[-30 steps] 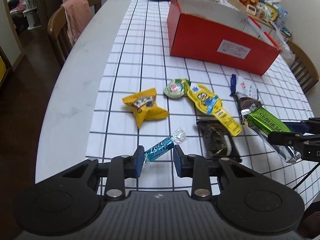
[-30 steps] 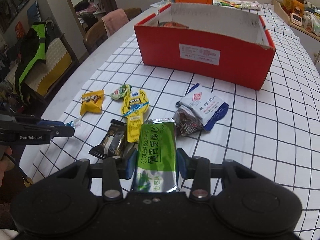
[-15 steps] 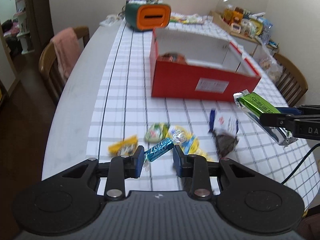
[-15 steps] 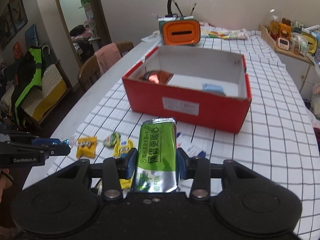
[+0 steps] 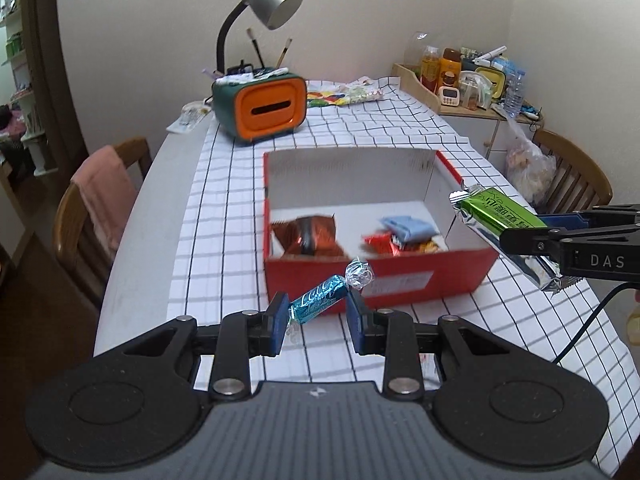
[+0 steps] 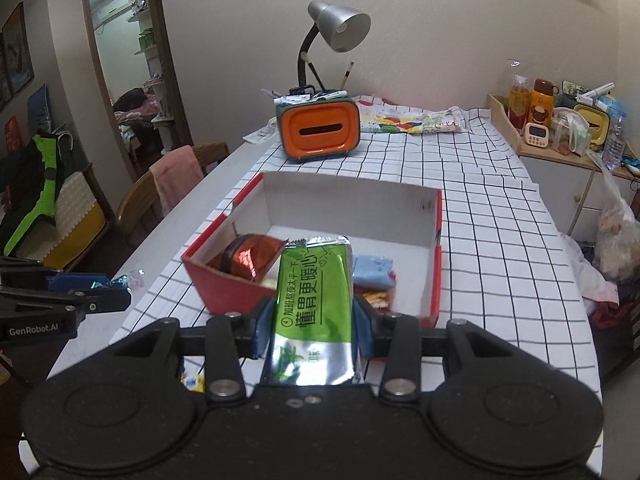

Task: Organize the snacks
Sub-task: 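Carry the blue candy and green packet into the red box and open both tools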

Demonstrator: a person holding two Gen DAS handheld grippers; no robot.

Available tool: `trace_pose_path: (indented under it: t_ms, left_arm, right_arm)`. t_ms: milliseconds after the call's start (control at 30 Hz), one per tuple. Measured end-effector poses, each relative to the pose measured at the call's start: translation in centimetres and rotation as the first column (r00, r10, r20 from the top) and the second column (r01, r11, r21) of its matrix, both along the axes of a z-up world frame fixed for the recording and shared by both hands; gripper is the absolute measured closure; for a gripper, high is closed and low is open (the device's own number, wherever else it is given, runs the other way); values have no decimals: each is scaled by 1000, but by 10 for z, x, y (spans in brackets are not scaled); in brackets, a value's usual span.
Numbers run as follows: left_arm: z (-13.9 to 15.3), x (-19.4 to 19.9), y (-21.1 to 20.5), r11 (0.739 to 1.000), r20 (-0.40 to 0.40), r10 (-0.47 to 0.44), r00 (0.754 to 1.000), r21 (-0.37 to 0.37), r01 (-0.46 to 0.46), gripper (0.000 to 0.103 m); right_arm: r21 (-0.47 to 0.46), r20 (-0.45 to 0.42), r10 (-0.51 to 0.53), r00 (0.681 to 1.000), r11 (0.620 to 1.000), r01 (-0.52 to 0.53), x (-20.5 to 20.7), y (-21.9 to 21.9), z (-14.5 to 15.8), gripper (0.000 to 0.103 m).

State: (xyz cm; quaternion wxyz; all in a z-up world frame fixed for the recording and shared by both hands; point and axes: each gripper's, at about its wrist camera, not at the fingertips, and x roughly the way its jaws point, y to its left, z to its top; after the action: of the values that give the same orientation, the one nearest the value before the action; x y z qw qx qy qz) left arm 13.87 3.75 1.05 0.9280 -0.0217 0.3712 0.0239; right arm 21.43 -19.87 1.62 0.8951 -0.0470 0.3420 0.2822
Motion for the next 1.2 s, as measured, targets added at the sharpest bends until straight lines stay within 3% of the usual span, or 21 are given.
trace_pose_path:
  t_ms: [267,733,1200]
  left_arm:
    - [2,53,-12,1000,-17,-17,1000,19,17,73]
    - [-27,137,-28,999,-138,13,990,52,-6,73]
    - [-68,175,-46,994,-266,-8,964,107,38,73]
  right_arm:
    - [-11,-21,-31,999,999,31,51,-3,-3,62]
    - [-77,-100,-12,995,997,4,128,16,-36,62]
    - [-138,-178,60,982,987,-86,165,43,-75,62]
